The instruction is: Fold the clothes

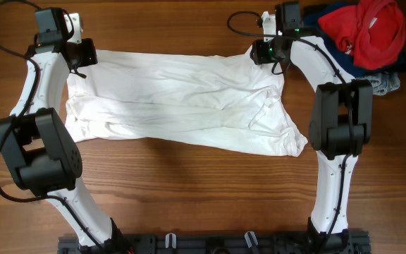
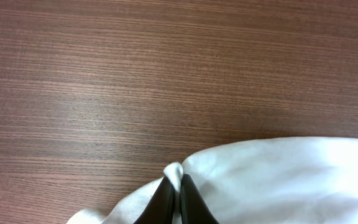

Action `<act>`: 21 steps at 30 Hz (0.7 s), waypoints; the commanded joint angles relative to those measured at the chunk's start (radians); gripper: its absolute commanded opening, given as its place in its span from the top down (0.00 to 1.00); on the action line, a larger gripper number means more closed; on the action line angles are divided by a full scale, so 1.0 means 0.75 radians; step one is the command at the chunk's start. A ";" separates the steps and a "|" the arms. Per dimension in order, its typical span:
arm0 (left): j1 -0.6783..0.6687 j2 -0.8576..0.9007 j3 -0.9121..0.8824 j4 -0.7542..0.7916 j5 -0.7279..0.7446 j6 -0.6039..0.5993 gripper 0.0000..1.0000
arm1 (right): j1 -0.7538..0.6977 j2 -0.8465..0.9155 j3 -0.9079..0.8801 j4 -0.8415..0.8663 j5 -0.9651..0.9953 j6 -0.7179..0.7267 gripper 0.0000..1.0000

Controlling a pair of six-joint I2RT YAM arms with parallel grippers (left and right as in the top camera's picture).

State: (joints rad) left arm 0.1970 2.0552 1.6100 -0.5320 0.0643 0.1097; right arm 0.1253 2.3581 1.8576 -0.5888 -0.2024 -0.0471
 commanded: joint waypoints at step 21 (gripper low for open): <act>-0.005 -0.016 0.001 0.031 -0.008 -0.017 0.96 | -0.013 0.086 0.031 0.152 0.060 0.069 0.96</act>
State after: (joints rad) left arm 0.1970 2.0552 1.6100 -0.5186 0.0643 0.1097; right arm 0.1184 2.4054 1.8572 -0.4721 -0.1669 -0.0048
